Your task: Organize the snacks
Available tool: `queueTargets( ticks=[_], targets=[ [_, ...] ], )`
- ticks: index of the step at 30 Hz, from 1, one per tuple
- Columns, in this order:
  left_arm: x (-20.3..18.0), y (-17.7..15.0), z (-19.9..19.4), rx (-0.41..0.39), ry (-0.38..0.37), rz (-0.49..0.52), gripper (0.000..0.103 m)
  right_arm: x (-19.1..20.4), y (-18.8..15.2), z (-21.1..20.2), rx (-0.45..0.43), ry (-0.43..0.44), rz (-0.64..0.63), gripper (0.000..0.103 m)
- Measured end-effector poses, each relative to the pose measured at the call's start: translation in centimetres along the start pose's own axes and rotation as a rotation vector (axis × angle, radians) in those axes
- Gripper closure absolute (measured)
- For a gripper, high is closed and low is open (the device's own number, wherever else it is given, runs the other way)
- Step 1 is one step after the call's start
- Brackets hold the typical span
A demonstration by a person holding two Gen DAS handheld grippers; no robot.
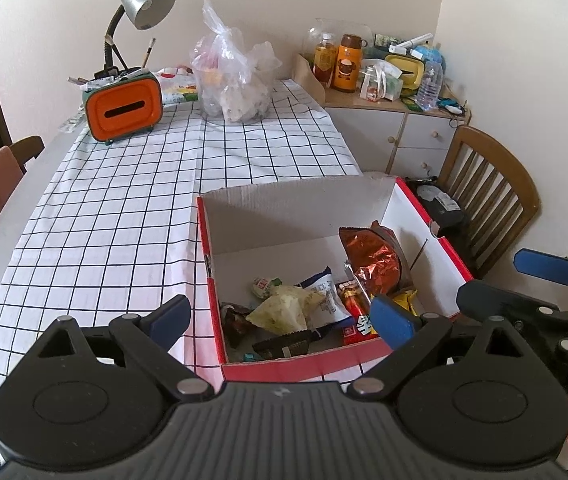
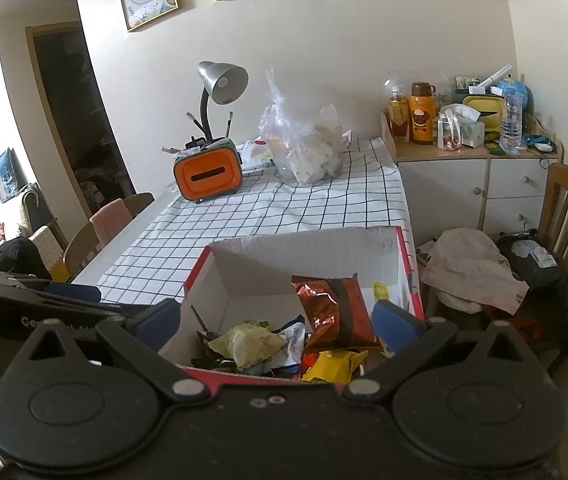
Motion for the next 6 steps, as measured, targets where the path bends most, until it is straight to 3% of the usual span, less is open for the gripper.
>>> queueTargets(
  ticks=[6],
  targets=[
    [-0.27,-0.16,0.07,0.002,0.003,0.011,0.006,-0.24,-0.30,0.17,0.010,-0.003,0.011,0.000]
  ],
)
Point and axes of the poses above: each gripper's, at about its wrist camera, not at the fingertips, and z roughly the way its jaws point, x to its left, y to its top, the point moved 1 cm from there along z, roughly the way its jaws point, and after that the axes turned 2 degrees about x, right-handed, at the moved point
